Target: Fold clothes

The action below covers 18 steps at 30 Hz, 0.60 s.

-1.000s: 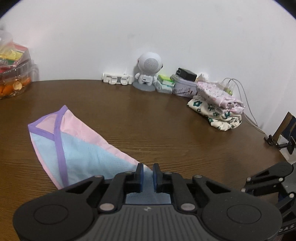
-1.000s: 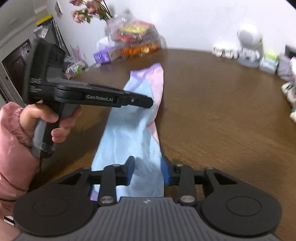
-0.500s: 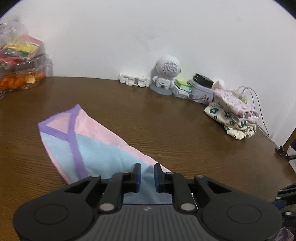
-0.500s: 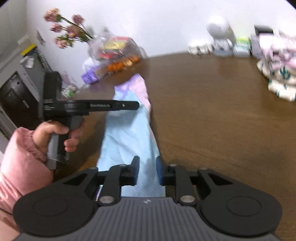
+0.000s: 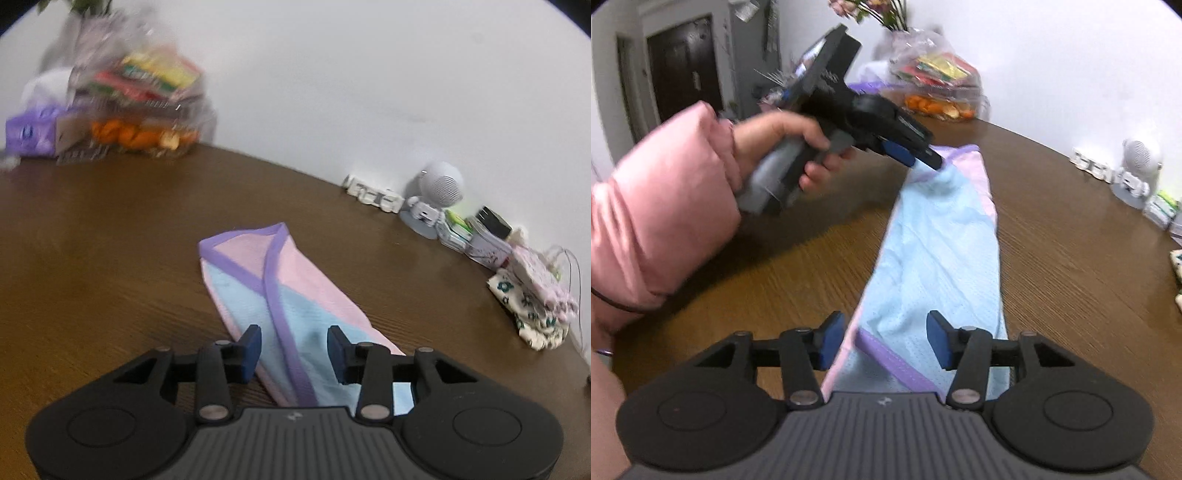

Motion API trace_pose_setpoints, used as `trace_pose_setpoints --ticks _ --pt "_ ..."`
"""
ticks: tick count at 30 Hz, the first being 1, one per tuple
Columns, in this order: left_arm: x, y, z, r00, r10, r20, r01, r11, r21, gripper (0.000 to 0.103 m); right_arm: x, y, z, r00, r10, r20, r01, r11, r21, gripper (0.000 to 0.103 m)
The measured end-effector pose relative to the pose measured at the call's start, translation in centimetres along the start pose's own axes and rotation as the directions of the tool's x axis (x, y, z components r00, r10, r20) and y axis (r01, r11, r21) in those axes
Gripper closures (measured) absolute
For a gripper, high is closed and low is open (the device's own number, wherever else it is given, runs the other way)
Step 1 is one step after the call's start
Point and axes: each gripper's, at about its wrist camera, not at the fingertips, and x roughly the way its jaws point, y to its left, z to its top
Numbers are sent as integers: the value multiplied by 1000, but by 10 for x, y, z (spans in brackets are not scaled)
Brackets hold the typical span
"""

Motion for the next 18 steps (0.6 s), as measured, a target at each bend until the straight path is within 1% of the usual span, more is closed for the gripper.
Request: trace_pose_setpoints --ticks 1,2,5,6,7,8,9,11,15,17,18 --pt "4 3 2 1000 -5 -17 5 1000 -15 67 -1 1 -1 1000 -12 -6 12 1000 0 61" --pt "8 6 3 999 -10 -35 9 1000 -30 67 -1 2 -1 1000 -20 -11 20 1000 1 62" --pt "9 8 4 999 -13 -46 11 999 -42 68 -3 8 -6 999 -27 -19 27 1000 -14 65" --pt "10 8 3 999 -13 -51 11 999 -40 69 -3 11 -7 999 -34 -22 33 999 -24 70" --pt "10 7 3 998 -12 -57 10 999 -38 79 -2 13 -7 999 -41 -25 40 999 -34 79" --pt "12 6 3 998 -16 -65 14 999 -37 87 -1 14 -7 999 -41 -29 40 998 -39 82" --pt "14 6 2 997 -21 -74 19 999 -37 99 0 15 -7 999 -41 -33 39 998 -42 85" --pt "16 7 2 997 -23 -77 20 999 -43 100 0 17 -6 998 -47 -32 45 998 -51 89" --pt "14 9 3 997 -29 -66 26 998 -56 99 -4 17 -6 998 -56 -20 55 997 -52 89" --pt "14 10 5 998 -23 -64 19 998 -59 96 -4 16 -6 998 -58 -20 57 997 -51 89" --pt "13 11 5 998 -17 -60 13 998 -60 92 -3 16 -6 998 -58 -21 57 997 -52 89"
